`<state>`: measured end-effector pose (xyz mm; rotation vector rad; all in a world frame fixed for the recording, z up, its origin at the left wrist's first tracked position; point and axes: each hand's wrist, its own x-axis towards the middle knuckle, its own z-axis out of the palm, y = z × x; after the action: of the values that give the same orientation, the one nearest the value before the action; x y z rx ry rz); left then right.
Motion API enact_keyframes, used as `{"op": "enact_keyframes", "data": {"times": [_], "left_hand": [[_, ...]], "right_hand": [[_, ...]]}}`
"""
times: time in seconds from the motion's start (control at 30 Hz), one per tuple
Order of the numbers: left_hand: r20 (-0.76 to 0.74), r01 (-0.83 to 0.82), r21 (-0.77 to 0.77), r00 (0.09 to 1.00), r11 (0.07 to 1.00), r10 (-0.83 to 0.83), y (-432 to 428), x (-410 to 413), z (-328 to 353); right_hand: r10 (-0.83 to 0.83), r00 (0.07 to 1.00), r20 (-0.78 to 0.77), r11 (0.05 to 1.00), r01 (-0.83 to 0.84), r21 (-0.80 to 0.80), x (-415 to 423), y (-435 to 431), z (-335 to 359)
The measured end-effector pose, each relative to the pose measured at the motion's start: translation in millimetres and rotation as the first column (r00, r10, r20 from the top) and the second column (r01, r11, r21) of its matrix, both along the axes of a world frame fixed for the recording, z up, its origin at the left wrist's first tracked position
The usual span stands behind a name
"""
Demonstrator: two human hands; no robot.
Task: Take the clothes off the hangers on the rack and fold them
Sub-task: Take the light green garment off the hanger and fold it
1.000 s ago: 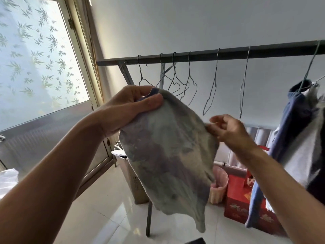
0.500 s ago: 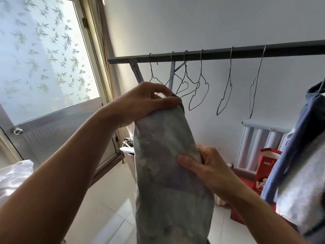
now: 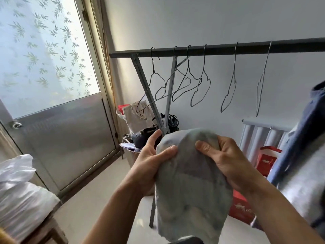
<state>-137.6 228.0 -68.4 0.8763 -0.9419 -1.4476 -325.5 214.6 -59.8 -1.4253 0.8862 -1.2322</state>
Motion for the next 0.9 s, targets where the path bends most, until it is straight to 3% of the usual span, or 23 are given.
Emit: {"op": "enact_keyframes", "data": {"times": [0.13, 0.23, 0.37, 0.43, 0.5, 0.57, 0.63, 0.7, 0.77, 0.83, 0.9], "left_hand": [[-0.211, -0.043, -0.007, 0.977, 0.999, 0.041, 3, -5, 0], [-0.253, -0.074, -0.048, 0.966, 0.996, 0.060, 7, -8, -1], [-0.147, -0.123, -0.132, 0.984, 0.984, 0.103, 11, -11, 2], [-0.082, -0.156, -0.163, 0.986, 0.974, 0.145, 12, -10, 5], [0.012, -0.178, -0.220, 0.983, 0.959, 0.185, 14, -8, 10], [0.174, -0.134, -0.314, 0.965, 0.940, 0.195, 16, -3, 16], [0.416, -0.048, -0.405, 0.880, 0.913, 0.231, 16, 4, 22], [0.657, 0.021, -0.514, 0.653, 0.858, 0.378, 14, 11, 27], [0.747, 0.081, -0.597, 0.419, 0.798, 0.516, 10, 19, 32], [0.775, 0.125, -0.599, 0.340, 0.791, 0.533, 7, 26, 38], [0.783, 0.093, -0.550, 0.403, 0.830, 0.474, 5, 29, 43]], "right_hand": [[-0.040, 0.999, -0.027, 0.999, 0.039, -0.027, -4, 3, 1], [-0.127, 0.989, -0.076, 0.992, 0.126, -0.028, -6, 1, -2], [-0.038, 0.994, -0.106, 0.997, 0.031, -0.067, -9, 6, 1], [0.012, 0.979, -0.205, 0.997, -0.028, -0.077, -9, 9, 3], [-0.049, 0.938, -0.344, 0.993, 0.008, -0.120, -8, 8, 4], [-0.085, 0.921, -0.380, 0.988, 0.028, -0.152, -8, 9, 6], [-0.117, 0.916, -0.385, 0.981, 0.046, -0.190, -9, 9, 10], [-0.172, 0.900, -0.401, 0.966, 0.075, -0.246, -9, 9, 13], [-0.222, 0.880, -0.420, 0.952, 0.103, -0.288, -10, 7, 15], [-0.179, 0.904, -0.387, 0.961, 0.076, -0.265, -13, 4, 18], [-0.051, 0.964, -0.262, 0.985, 0.005, -0.173, -15, 4, 23]]}}
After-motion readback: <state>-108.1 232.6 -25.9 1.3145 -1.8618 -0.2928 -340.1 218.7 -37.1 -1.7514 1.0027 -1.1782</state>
